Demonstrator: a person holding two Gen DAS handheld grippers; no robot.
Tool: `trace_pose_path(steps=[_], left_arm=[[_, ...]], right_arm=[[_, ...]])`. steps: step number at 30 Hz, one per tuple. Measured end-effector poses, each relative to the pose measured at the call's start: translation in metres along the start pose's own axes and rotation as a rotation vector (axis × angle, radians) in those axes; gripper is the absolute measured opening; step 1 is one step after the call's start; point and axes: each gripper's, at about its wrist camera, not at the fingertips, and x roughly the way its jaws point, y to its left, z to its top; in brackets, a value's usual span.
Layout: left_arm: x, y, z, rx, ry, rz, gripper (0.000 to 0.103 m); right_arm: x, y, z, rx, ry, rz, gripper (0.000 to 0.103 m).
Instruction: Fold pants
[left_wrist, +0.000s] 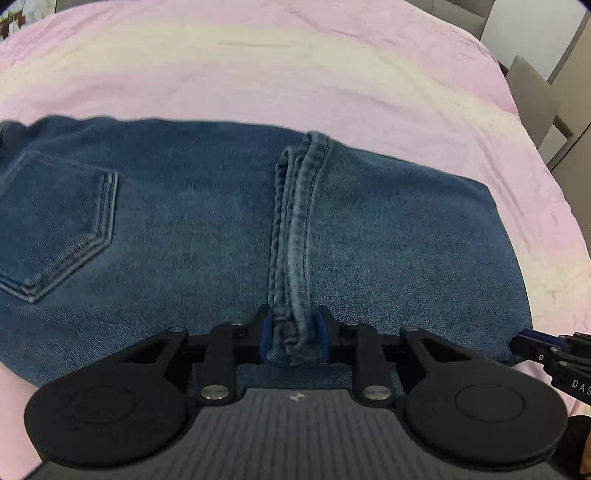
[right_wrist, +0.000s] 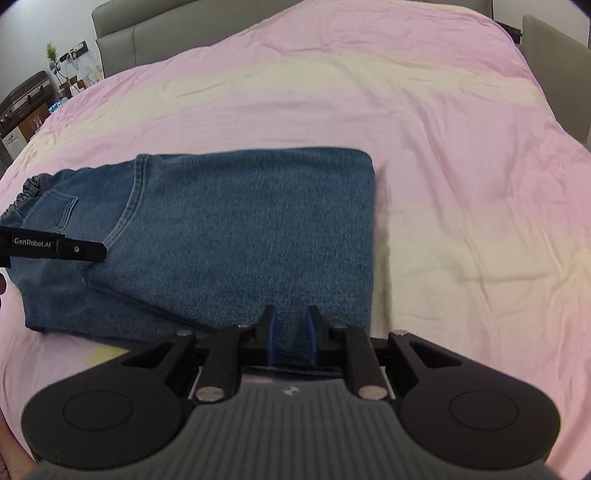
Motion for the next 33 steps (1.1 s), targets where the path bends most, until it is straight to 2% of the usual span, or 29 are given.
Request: trace_pose_path(steps=[3,6,12,14,16,19,23,25,30,32,33], left_arm=[[0.006,0.01,-0.007,-0.049,-0.02,-0.013,0.034],[0.005,0.01,-0.006,-0.047,-0.021,-0.004,0.035],[-0.023,0.01,-0.005,-0.034,-0.057,-0.008,0.038],[-0.043,0.015,-0.01,-0.043,-0.091,-0.021,0.038],[-0.062,0.021,-0.012,-0.041,-0.114,-0.006,0.038],[-0.085,0.035,-0.013,-0.068,-0.137,0.024,0.041],[-0.113,0.072,-0.019,-0.155,-0.202,0.083,0.043],[-0.12,0.089,-0.017,-0.196,-0.216,0.12,0.046],[-0.133,0.15,-0.01,-0.316,-0.232,0.193,0.051],[-0.135,0.173,-0.009,-0.362,-0.237,0.233,0.055],[-0.136,0.184,-0.01,-0.385,-0.233,0.254,0.057]], right_arm=[[0.014,-0.002,0.002,0.016,0.053,0.006,0.013],[0.022,0.002,0.008,-0.007,0.076,-0.008,0.013],[0.012,0.013,0.014,-0.086,0.063,-0.027,0.014],[0.002,0.022,0.015,-0.164,0.032,-0.036,0.019],[-0.004,0.029,0.016,-0.224,0.02,-0.019,0.036],[-0.008,0.046,0.026,-0.329,0.016,0.019,0.036],[-0.007,0.071,0.042,-0.483,0.015,0.08,0.038],[-0.004,0.082,0.051,-0.542,0.015,0.133,0.047],[0.017,0.115,0.073,-0.775,0.037,0.204,0.06],[0.027,0.129,0.082,-0.856,0.058,0.264,0.068],[0.031,0.135,0.087,-0.896,0.063,0.291,0.077]])
